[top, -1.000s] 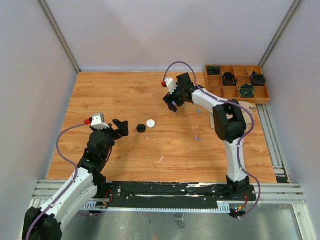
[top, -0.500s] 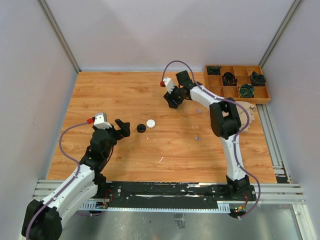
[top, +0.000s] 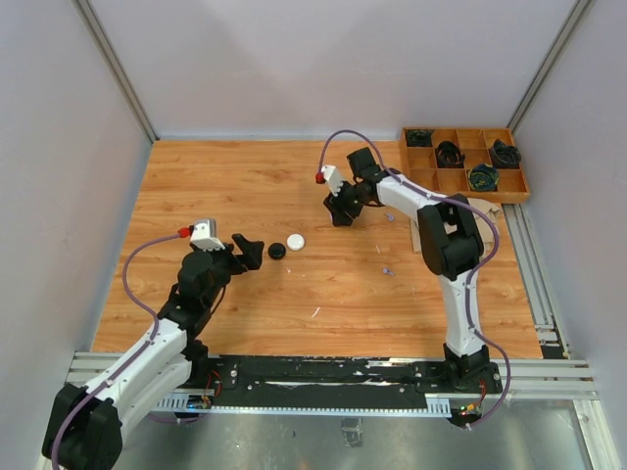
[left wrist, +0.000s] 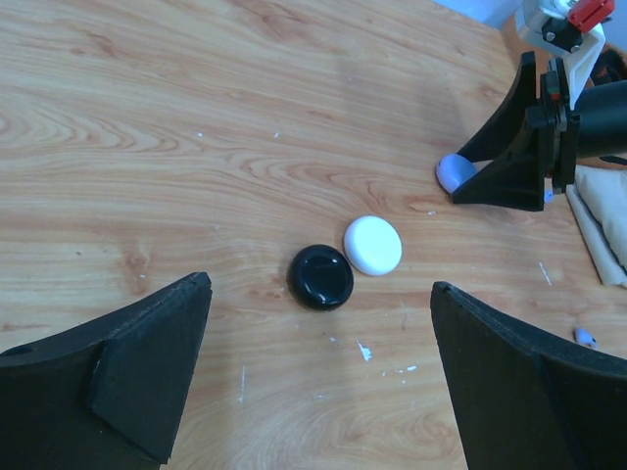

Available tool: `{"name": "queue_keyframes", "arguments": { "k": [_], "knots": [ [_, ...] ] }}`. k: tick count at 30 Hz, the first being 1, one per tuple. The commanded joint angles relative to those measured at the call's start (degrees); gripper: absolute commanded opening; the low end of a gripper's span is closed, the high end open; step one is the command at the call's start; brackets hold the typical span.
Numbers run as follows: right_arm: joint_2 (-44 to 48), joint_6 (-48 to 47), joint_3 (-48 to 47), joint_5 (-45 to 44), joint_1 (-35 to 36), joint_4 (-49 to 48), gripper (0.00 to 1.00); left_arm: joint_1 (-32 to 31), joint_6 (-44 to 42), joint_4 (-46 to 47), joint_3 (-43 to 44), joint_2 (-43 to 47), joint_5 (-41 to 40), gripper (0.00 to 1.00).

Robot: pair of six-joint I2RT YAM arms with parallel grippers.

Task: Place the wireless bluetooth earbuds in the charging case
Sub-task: Pick up the charging case at the center of the board.

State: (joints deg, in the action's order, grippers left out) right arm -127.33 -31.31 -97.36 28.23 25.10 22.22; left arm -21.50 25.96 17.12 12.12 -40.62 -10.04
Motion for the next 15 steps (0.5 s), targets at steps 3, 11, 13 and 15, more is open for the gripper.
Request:
{"name": "queue_keyframes", "arguments": {
  "k": [3,11,13,15],
  "knots": [
    [9.1,-1.1,8.3,1.33,2.65,-0.42,0.39,0.31,0.4,4.33,2.18,-2.07,6.96,0.99],
    [19.37,-1.03,19.13,1.05,6.58,-2.17,0.37,0.31,1.82,5.98,3.75,-6.01,15.79,0.99],
    [21.67,-1.08,21.07,1.41,8.09,-2.48,0.37,0.25,2.51,6.07,4.48,-7.51,18.74,0.99],
    [24.23,-1.47,22.77,1.72,9.62,-2.41,0.37,0.31,3.17,6.08,5.26,-9.38,21.77,0.99]
  ]
}}
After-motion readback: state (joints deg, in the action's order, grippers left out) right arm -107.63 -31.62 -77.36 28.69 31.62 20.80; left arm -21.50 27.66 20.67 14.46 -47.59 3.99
